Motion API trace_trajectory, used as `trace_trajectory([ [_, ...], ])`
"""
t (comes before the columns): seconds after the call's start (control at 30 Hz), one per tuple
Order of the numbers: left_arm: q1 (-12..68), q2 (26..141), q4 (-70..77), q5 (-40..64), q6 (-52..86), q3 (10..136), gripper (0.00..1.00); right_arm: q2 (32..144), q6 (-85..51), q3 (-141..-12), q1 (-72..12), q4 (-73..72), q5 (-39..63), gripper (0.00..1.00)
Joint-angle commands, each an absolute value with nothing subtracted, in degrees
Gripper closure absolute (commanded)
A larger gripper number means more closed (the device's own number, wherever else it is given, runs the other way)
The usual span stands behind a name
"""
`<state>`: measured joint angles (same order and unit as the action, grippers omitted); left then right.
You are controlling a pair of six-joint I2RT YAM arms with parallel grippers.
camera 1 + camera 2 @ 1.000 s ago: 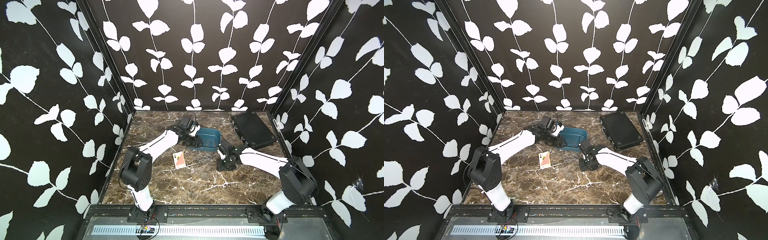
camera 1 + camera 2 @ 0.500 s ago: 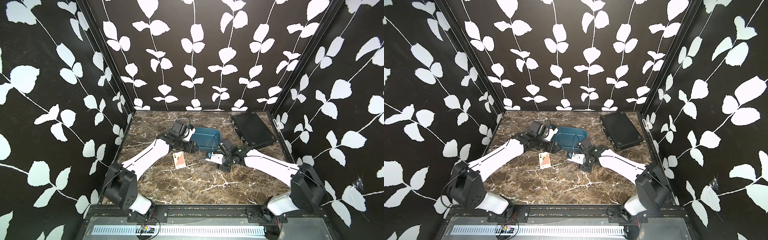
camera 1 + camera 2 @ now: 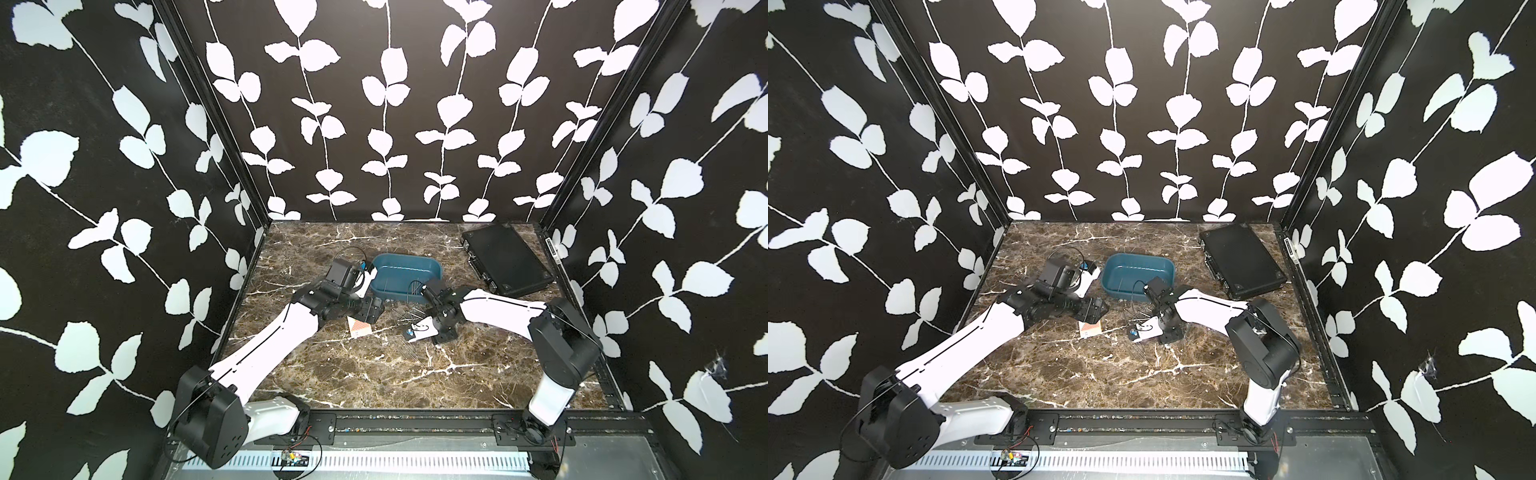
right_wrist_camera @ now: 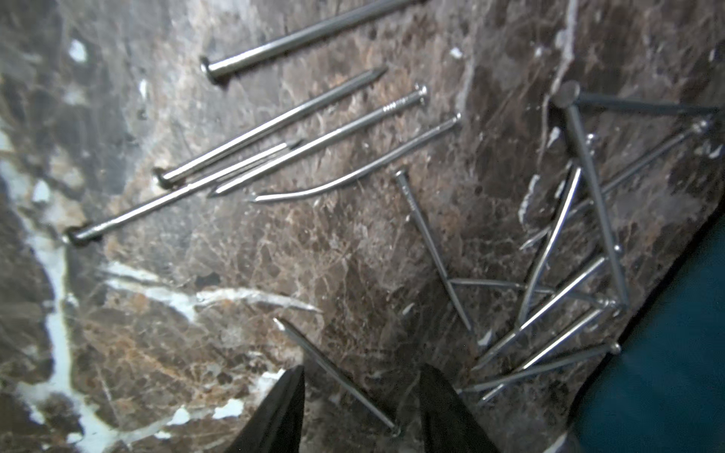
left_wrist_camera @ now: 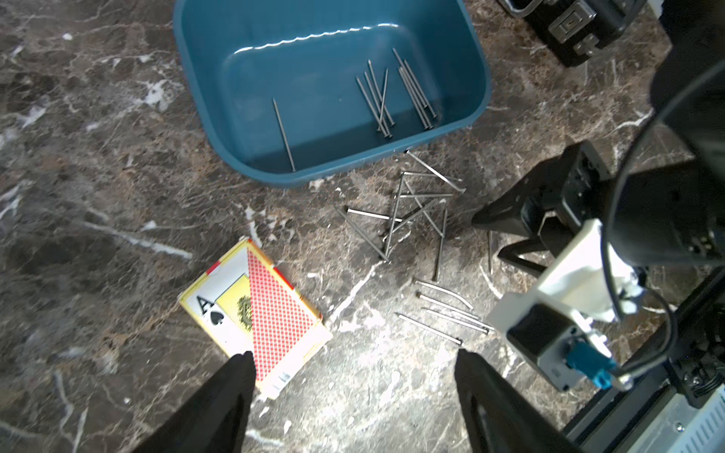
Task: Put the nails on the desktop into the storage box
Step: Pick up the nail from the center of the board.
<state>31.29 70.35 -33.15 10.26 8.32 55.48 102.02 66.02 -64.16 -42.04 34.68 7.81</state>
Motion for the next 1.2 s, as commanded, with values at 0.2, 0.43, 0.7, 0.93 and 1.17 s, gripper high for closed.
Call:
trace_trajectory([
  [0.2, 30.1, 68.8, -35.5, 8.8, 7.1, 55.3, 0.17, 103.8, 72.4, -66.2, -39.5, 40.9, 8.6, 0.50],
  [0.43, 29.9, 70.4, -34.9, 9.8, 7.9, 55.5, 0.17, 105.3, 72.3, -66.3, -37.7, 40.1, 9.3, 0.50],
  [0.7, 29.8, 71.5, -35.0, 10.2, 8.0, 56.6, 0.18, 109.5, 71.7, -69.5, -37.3, 39.9, 11.6, 0.51],
  [0.93, 29.8, 72.7, -35.6, 10.7, 7.3, 56.6, 0.18, 110.5, 70.0, -67.0, -37.6, 39.4, 11.9, 0.53],
  [1.17, 29.7, 74.5, -35.9, 11.7, 6.9, 58.2, 0.18, 111.2, 68.5, -67.4, -38.1, 40.7, 13.4, 0.62],
])
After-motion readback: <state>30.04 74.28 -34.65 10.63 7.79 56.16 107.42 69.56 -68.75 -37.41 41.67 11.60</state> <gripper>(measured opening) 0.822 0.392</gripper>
